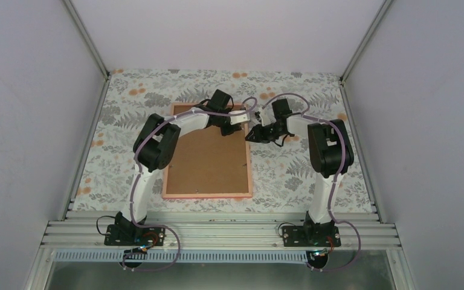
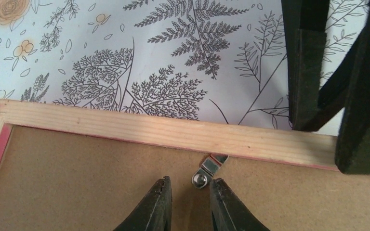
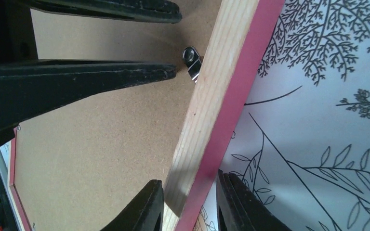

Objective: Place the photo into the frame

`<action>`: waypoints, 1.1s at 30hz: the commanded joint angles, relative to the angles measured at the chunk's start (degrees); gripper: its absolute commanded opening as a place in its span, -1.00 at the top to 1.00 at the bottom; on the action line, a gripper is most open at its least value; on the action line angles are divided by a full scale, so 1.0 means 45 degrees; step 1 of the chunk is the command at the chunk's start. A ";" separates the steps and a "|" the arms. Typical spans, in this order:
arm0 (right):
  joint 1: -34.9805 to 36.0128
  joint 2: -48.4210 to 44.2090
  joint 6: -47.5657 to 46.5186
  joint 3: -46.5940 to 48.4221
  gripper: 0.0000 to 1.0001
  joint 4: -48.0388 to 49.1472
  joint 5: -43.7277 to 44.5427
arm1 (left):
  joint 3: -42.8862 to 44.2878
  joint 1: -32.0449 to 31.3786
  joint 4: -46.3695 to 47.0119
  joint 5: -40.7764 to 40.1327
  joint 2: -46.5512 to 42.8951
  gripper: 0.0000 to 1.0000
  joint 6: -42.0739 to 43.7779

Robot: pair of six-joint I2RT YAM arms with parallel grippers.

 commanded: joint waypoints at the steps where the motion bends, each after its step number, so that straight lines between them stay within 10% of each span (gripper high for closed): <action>1: -0.0049 0.0194 0.0227 -0.0166 0.43 0.0255 -0.0002 | 0.0362 -0.0207 -0.0413 -0.0683 0.0859 0.57 0.0329; 19: -0.0385 -0.0392 0.0664 -0.0232 0.34 0.0547 -0.0288 | 0.4253 -0.0021 -0.2110 -0.1240 0.1832 0.50 -0.0565; 33: -0.2041 -0.4366 0.0022 -0.1847 -0.52 0.0262 -0.0786 | -0.5271 -0.1667 -0.1863 -0.0617 -0.7195 0.06 -0.0219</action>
